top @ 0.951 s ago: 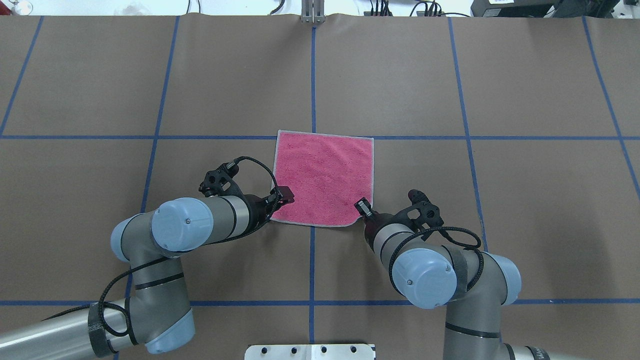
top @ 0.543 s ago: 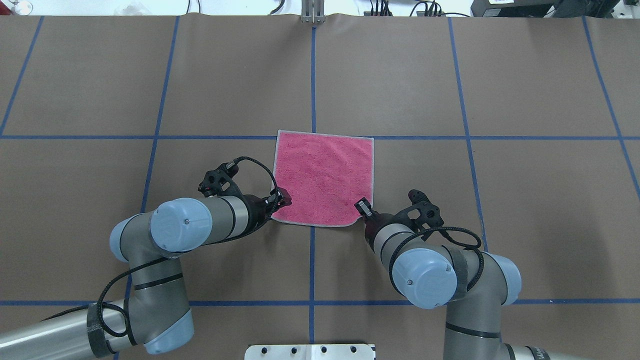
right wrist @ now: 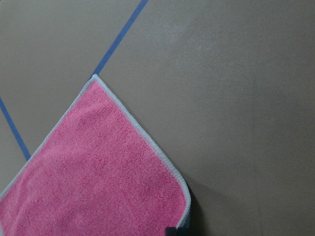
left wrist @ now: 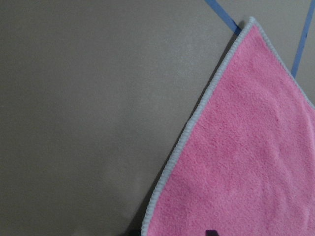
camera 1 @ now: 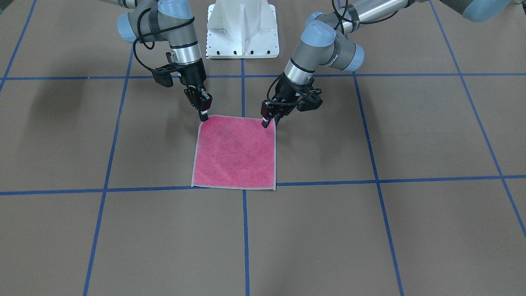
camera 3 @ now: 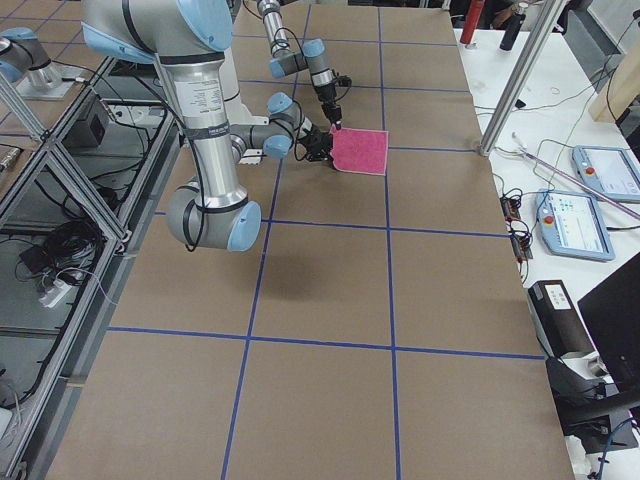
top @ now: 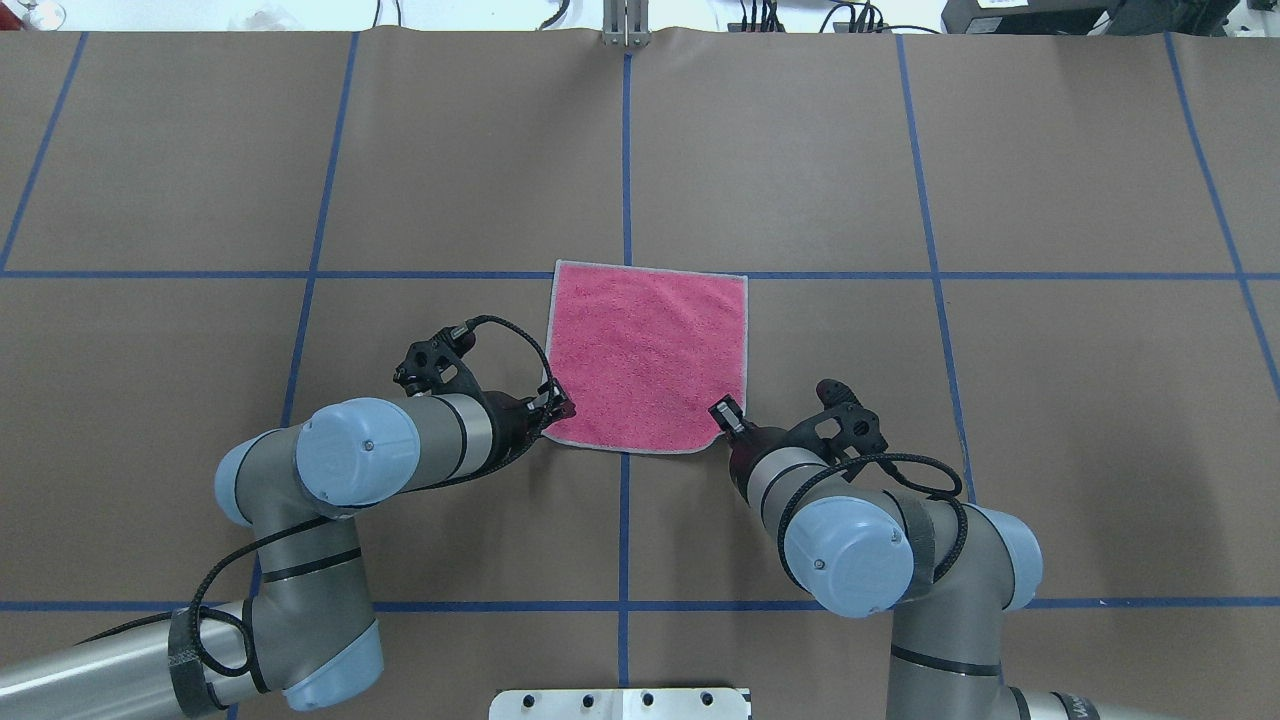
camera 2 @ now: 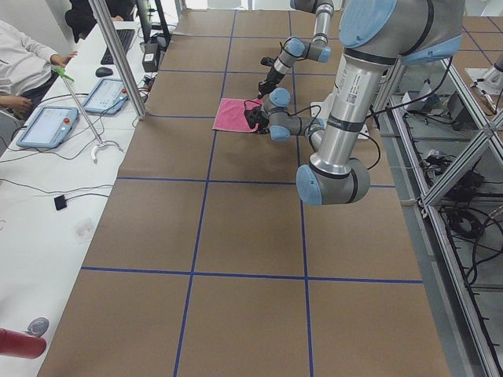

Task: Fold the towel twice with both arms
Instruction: 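Close both grippers on the two near corners of the towel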

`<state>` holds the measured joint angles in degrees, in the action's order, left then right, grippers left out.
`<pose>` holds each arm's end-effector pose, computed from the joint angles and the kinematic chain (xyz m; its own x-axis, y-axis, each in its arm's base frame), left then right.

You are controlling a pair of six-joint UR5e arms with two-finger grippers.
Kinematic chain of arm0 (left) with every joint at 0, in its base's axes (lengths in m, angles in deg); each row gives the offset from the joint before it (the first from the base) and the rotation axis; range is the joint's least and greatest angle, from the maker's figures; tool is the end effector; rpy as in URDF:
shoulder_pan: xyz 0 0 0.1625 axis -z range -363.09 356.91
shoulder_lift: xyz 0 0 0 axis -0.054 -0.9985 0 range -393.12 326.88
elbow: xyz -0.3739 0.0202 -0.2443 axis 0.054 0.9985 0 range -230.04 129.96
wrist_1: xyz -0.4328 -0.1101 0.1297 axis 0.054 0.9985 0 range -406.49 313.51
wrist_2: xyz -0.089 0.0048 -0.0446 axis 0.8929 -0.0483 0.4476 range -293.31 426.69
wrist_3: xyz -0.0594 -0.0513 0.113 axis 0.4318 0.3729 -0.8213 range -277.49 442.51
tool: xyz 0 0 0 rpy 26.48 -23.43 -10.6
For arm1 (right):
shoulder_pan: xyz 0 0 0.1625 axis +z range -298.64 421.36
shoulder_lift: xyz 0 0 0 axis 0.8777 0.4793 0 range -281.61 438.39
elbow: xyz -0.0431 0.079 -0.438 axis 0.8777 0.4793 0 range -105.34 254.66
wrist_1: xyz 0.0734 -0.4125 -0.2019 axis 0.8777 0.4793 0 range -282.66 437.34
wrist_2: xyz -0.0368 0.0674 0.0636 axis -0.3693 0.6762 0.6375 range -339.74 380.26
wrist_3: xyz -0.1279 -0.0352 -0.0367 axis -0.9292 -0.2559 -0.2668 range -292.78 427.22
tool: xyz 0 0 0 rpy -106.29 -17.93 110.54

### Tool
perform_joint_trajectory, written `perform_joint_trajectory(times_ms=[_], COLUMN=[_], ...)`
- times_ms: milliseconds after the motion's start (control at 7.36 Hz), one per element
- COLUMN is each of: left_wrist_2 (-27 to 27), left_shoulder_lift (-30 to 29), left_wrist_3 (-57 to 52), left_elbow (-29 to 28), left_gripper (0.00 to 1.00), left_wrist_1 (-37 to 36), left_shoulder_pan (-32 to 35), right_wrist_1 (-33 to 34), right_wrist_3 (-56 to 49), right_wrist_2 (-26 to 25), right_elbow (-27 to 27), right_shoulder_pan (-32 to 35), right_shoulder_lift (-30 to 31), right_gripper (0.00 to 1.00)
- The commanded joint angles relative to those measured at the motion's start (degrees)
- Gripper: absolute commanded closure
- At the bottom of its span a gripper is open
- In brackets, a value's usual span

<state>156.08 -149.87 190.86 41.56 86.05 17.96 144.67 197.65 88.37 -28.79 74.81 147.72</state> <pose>0.6570 -0.3974 0.3010 0.1740 -0.4044 -0.8979 0.4461 0.8452 -0.2943 -0.6264 -0.3396 0.3174 0.0686 0.6352 0.7693 -0.7406 0.5491 -0.3873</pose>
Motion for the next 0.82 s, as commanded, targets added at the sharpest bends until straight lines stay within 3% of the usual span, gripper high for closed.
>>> perform_joint_trajectory(times_ms=[0,679], left_wrist_2=[0.00,0.00], left_shoulder_lift=[0.12,0.20], left_wrist_3=[-0.16,-0.16], left_elbow=[0.15,0.42], left_gripper=[0.54,0.68], left_wrist_1=[0.00,0.00], left_shoulder_pan=[-0.05,-0.05], right_wrist_1=[0.00,0.00], right_wrist_3=[0.00,0.00], right_wrist_2=[0.00,0.00], right_elbow=[0.01,0.01], right_shoulder_pan=[0.00,0.00], right_shoulder_lift=[0.02,0.02], right_gripper=[1.00,1.00])
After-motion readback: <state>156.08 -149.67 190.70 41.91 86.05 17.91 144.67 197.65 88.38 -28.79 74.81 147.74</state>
